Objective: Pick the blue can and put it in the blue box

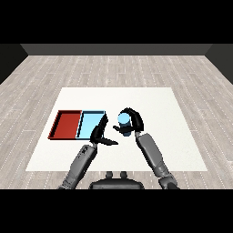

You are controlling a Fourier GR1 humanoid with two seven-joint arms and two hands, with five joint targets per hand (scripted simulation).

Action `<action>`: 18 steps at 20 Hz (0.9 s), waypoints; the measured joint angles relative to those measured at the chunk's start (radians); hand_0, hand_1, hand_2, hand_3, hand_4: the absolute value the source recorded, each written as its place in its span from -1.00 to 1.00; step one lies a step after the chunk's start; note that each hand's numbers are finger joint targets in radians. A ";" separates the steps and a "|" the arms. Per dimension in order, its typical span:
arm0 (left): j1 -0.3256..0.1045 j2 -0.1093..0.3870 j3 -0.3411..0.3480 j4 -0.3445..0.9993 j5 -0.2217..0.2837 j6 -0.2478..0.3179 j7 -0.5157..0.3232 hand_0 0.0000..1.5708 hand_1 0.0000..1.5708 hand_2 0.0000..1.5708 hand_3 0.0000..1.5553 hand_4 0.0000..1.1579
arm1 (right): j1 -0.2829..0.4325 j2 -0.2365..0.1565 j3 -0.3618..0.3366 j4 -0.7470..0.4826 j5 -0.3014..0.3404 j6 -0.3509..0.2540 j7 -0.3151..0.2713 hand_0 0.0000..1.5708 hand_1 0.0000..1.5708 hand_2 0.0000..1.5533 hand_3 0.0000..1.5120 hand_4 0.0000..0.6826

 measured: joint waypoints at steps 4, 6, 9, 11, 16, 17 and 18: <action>-0.029 0.000 -0.037 0.048 0.021 0.036 -0.014 -1.00 -1.00 -1.00 -1.00 -1.00 | 0.011 0.000 0.031 -0.020 0.001 -0.011 0.008 0.82 0.82 0.88 0.89 0.80; -0.043 0.000 -0.042 0.061 0.036 0.040 -0.011 -1.00 -1.00 -1.00 -1.00 -1.00 | 0.028 0.001 0.047 -0.027 0.003 -0.016 -0.002 0.82 0.82 0.89 0.89 0.80; -0.054 0.000 -0.055 0.084 0.049 0.049 -0.019 -1.00 -1.00 -1.00 -1.00 -1.00 | 0.007 0.001 0.066 -0.016 -0.004 -0.033 -0.004 0.83 0.83 0.88 0.88 0.79; -0.069 0.000 -0.072 0.095 0.066 0.068 -0.020 -1.00 -1.00 -1.00 -1.00 -1.00 | 0.002 0.000 0.064 -0.004 -0.003 -0.028 -0.011 0.83 0.83 0.88 0.87 0.79; -0.094 0.000 -0.079 0.134 0.077 0.073 -0.044 -1.00 -1.00 -1.00 -1.00 -1.00 | 0.003 0.000 0.112 0.003 -0.005 -0.055 -0.039 0.82 0.82 0.87 0.88 0.82; -0.099 0.000 -0.106 0.145 0.090 0.096 -0.055 -1.00 -1.00 -1.00 -1.00 -1.00 | 0.002 0.001 0.120 0.010 -0.010 -0.058 -0.046 0.82 0.82 0.88 0.88 0.82; -0.110 0.000 -0.107 0.148 0.094 0.097 -0.054 -1.00 -1.00 -1.00 -1.00 -1.00 | -0.005 0.001 0.142 0.018 -0.020 -0.077 -0.050 0.82 0.82 0.89 0.88 0.81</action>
